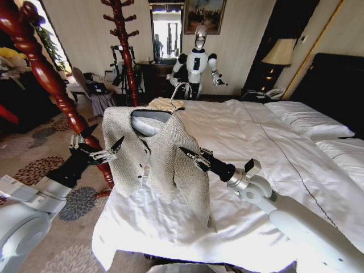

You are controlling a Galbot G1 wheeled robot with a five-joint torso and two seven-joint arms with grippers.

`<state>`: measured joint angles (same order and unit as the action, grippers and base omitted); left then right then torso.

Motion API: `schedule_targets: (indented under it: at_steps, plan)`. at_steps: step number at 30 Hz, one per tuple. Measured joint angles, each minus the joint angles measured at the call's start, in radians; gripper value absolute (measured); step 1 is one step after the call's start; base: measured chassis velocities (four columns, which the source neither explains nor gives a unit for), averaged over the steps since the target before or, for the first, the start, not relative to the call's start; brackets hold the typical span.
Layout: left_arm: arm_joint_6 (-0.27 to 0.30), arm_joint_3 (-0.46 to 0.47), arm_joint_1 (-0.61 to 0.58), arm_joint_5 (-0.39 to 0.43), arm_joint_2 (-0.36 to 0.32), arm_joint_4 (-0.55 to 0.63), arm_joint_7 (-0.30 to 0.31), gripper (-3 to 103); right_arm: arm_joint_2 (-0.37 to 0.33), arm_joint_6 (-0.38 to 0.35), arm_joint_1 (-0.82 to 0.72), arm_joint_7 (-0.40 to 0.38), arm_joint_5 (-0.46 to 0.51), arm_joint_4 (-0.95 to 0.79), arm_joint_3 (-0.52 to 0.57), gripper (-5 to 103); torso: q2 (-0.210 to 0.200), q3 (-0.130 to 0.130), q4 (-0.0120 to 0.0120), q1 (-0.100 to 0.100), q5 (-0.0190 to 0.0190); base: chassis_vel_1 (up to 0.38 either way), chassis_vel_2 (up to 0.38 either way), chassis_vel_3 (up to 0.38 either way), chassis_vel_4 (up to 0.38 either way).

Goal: Pick up the clothes from the bed and hang them on the clothes hanger.

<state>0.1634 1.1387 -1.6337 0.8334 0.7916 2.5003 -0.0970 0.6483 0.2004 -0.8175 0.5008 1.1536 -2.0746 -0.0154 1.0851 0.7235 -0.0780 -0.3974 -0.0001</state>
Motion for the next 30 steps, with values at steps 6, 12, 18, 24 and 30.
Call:
schedule_targets:
  at_steps: [6, 12, 18, 24, 30]
  plan:
    - [0.004, -0.005, 0.005, -0.019, -0.003, 0.0, 0.012, 100, 0.024, 0.008, 0.034, -0.01, -0.047, 0.011, -0.045, 20, 0.0, 0.0, 0.0001, 0.0, 0.0001, 0.0, 0.0, 0.0, 0.0]
    - [0.008, -0.004, 0.006, -0.03, -0.011, 0.0, 0.019, 100, 0.029, 0.018, 0.034, -0.013, -0.086, 0.013, -0.066, 20, 0.0, 0.0, 0.0, 0.0, 0.0001, 0.0, 0.0, 0.0, 0.0]
    - [0.013, -0.015, -0.001, -0.067, 0.004, 0.0, 0.031, 100, 0.033, 0.023, 0.028, -0.001, -0.109, 0.015, -0.074, 20, 0.0, 0.0, 0.0001, 0.0, 0.0001, 0.0, 0.0, 0.0, 0.0]
    - [0.015, -0.026, -0.006, -0.103, 0.016, 0.0, 0.043, 99, 0.033, 0.027, 0.024, 0.027, -0.119, 0.018, -0.076, 20, 0.0, 0.0, 0.0001, 0.0, 0.0001, 0.0, 0.0, 0.0, 0.0]
    - [0.015, -0.034, -0.019, -0.161, 0.037, 0.0, 0.05, 102, 0.036, 0.03, 0.023, 0.044, -0.126, 0.021, -0.083, 20, 0.0, 0.0, 0.0001, 0.0, 0.0002, 0.0, 0.0, 0.0, 0.0]
